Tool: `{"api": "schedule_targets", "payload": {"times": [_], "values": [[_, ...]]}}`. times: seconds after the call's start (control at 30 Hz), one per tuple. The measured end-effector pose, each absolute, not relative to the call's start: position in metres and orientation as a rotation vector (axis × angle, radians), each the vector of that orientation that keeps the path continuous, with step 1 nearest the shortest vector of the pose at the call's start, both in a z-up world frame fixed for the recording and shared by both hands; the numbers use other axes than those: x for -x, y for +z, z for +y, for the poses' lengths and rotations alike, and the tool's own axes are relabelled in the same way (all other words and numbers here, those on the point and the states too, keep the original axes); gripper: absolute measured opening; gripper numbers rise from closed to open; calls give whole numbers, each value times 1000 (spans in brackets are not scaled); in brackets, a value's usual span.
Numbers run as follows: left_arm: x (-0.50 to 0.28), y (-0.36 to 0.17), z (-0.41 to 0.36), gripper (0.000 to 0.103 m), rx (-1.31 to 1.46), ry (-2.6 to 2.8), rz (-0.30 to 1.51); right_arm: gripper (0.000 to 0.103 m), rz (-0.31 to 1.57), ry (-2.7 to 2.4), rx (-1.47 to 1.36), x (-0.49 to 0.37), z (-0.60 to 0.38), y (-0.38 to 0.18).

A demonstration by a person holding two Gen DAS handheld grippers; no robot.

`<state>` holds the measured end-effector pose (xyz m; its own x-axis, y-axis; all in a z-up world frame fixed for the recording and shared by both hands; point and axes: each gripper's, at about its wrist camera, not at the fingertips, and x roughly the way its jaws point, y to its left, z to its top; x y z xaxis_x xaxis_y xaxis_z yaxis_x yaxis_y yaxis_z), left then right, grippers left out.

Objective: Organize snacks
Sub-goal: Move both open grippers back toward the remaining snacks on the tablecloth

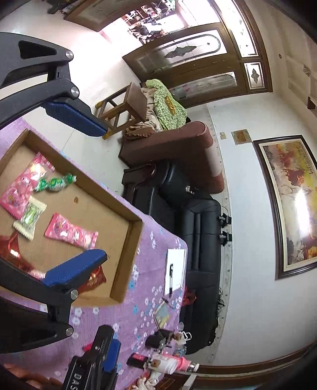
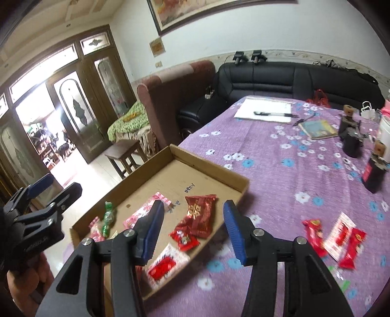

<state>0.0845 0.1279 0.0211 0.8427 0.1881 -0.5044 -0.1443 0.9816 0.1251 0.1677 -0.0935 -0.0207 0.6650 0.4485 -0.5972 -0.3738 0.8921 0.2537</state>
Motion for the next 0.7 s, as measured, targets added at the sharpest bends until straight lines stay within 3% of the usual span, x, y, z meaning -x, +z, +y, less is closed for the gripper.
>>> {"api": "schedule_targets", "payload": {"times": [0.17, 0.3, 0.7], "values": [[-69, 30, 105, 96, -107, 156, 533, 51, 667, 430, -156, -135, -130, -12], [-56, 38, 86, 97, -100, 125, 528, 59, 654, 373, -208, -113, -168, -13], [-46, 45, 7, 102, -205, 28, 518, 59, 688, 223, -334, -79, -263, -45]]}}
